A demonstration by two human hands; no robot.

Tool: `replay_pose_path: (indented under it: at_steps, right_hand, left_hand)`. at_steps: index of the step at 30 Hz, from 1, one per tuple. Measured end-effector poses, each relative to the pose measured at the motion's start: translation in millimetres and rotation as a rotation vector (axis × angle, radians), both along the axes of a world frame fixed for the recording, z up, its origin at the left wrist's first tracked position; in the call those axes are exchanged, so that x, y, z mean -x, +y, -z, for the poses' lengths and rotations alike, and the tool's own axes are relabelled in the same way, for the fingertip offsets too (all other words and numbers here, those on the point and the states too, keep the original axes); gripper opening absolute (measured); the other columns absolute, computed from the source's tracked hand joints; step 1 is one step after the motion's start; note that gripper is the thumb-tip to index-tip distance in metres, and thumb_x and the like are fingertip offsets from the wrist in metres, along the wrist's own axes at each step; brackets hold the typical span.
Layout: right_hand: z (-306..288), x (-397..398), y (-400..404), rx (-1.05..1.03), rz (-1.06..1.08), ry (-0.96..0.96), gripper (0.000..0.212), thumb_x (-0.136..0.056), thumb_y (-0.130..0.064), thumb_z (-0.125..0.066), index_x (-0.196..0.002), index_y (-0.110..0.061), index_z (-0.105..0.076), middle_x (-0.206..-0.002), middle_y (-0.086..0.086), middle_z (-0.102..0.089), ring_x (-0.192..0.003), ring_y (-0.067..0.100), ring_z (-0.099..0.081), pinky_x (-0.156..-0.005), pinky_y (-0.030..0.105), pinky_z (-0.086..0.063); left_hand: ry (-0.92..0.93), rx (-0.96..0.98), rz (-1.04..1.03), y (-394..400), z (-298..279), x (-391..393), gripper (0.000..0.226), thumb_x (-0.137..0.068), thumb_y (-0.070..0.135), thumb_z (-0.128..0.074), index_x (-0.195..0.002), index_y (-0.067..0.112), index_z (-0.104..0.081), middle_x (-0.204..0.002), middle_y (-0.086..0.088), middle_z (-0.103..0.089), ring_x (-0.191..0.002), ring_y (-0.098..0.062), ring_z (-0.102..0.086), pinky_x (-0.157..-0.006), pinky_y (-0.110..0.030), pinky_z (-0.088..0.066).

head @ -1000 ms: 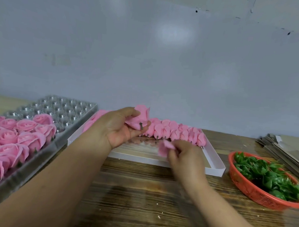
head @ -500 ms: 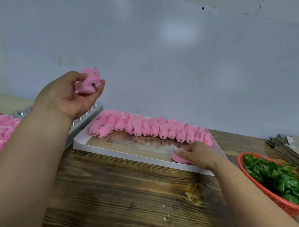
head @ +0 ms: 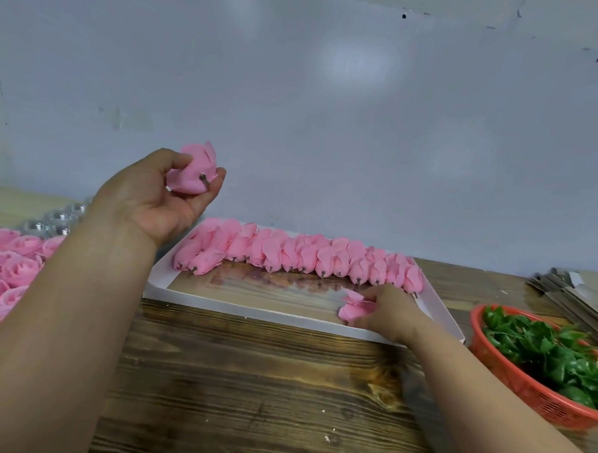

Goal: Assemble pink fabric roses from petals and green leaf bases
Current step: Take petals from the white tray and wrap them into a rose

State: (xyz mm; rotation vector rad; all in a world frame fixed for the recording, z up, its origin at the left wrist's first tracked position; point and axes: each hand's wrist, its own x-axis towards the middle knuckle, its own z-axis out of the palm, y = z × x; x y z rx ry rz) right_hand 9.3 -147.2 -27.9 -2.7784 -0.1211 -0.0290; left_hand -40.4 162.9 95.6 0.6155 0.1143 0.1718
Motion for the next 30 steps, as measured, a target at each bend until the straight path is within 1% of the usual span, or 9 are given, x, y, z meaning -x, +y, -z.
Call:
replay_pose_path:
  at_steps: [3,7,10,13,15,17,20,26,30]
  right_hand:
    - [-0.5,-6.0,3.0,0.061,0.037,-0.012,0.035,-0.067,-0.058,-0.062,-0.065,-0.023,-0.061,-0.061,-0.009,-0.059,-0.065,0.015,-0.057,-0.067,0.03,-0.048]
    - [-12.0,0.0,8.0,-0.208,0.102,0.01,0.028,-0.069,-0.025,-0.067,-0.053,-0.02,-0.046,-0.051,-0.005,-0.043,-0.058,0.022,-0.047,-0.061,0.032,-0.041]
    - [-29.8,22.0,29.8,-0.379,0.017,-0.135,0.023,-0.076,-0.022,-0.069,-0.06,-0.021,-0.053,-0.057,-0.006,-0.049,-0.057,0.015,-0.049,-0.059,0.027,-0.047]
    - [-42.4,53.8,83.5,-0.43,-0.21,-0.27,0.014,-0.083,-0.029,-0.064,-0.086,-0.016,-0.066,-0.067,-0.01,-0.057,-0.056,0.003,-0.046,-0.055,0.018,-0.04]
    - [-40.1,69.8,122.8,-0.389,-0.405,-0.308,0.009,-0.087,-0.028,-0.06,-0.086,-0.02,-0.065,-0.068,-0.013,-0.054,-0.061,0.002,-0.048,-0.057,0.021,-0.039]
    - [-27.5,74.9,154.6,-0.222,-0.569,-0.365,0.01,-0.088,-0.021,-0.059,-0.089,-0.013,-0.065,-0.08,0.002,-0.062,-0.074,0.019,-0.057,-0.065,0.032,-0.046]
    - [-8.3,73.7,178.4,-0.093,-0.651,-0.421,0.015,-0.084,-0.01,-0.058,-0.096,-0.003,-0.064,-0.102,0.018,-0.059,-0.096,0.034,-0.053,-0.081,0.043,-0.044]
    - [8.2,80.3,193.8,-0.065,-0.667,-0.357,0.017,-0.087,-0.009,-0.054,-0.1,-0.004,-0.063,-0.106,0.016,-0.057,-0.097,0.034,-0.051,-0.078,0.042,-0.048]
    - [3.9,80.5,209.2,-0.012,-0.638,-0.404,0.016,-0.087,-0.012,-0.055,-0.098,-0.006,-0.065,-0.102,0.014,-0.061,-0.096,0.033,-0.05,-0.077,0.038,-0.042]
  left_hand:
    - [0.006,-0.024,0.009,-4.7,-0.2,0.9,0.009,-0.092,0.002,-0.052,-0.101,0.002,-0.051,-0.111,-0.022,-0.052,-0.079,-0.031,-0.062,-0.055,-0.033,-0.059]
    - [0.013,-0.031,0.041,-11.8,-0.3,2.3,0.009,-0.092,0.002,-0.052,-0.101,0.002,-0.051,-0.109,-0.021,-0.053,-0.078,-0.03,-0.062,-0.055,-0.033,-0.059]
    - [0.009,-0.04,0.079,-24.2,-0.7,4.4,0.008,-0.092,0.001,-0.051,-0.1,0.002,-0.05,-0.107,-0.022,-0.053,-0.078,-0.031,-0.061,-0.059,-0.035,-0.06]
    - [0.003,-0.052,0.145,-44.0,-1.5,8.7,0.008,-0.091,-0.002,-0.051,-0.098,0.001,-0.049,-0.105,-0.023,-0.053,-0.08,-0.033,-0.06,-0.061,-0.04,-0.06]
    - [0.005,-0.072,0.189,-56.0,-1.1,12.2,0.007,-0.09,-0.003,-0.051,-0.097,0.001,-0.049,-0.107,-0.025,-0.052,-0.081,-0.034,-0.06,-0.057,-0.04,-0.06]
    - [0.009,-0.09,0.215,-64.1,-0.2,15.3,0.006,-0.09,-0.004,-0.052,-0.094,0.0,-0.05,-0.107,-0.026,-0.052,-0.078,-0.035,-0.061,-0.057,-0.041,-0.059]
    - [0.012,-0.094,0.22,-66.8,-0.3,17.5,0.007,-0.089,-0.004,-0.052,-0.093,0.0,-0.05,-0.107,-0.026,-0.052,-0.077,-0.036,-0.062,-0.057,-0.042,-0.059]
    - [-0.002,-0.087,0.182,-57.4,-4.8,17.0,0.007,-0.09,-0.003,-0.051,-0.096,0.001,-0.05,-0.102,-0.025,-0.053,-0.073,-0.033,-0.062,-0.066,-0.043,-0.058]
    - [-0.009,-0.093,0.157,-51.1,-6.4,16.8,0.007,-0.09,-0.002,-0.051,-0.097,0.0,-0.051,-0.101,-0.024,-0.056,-0.07,-0.032,-0.064,-0.071,-0.042,-0.057]
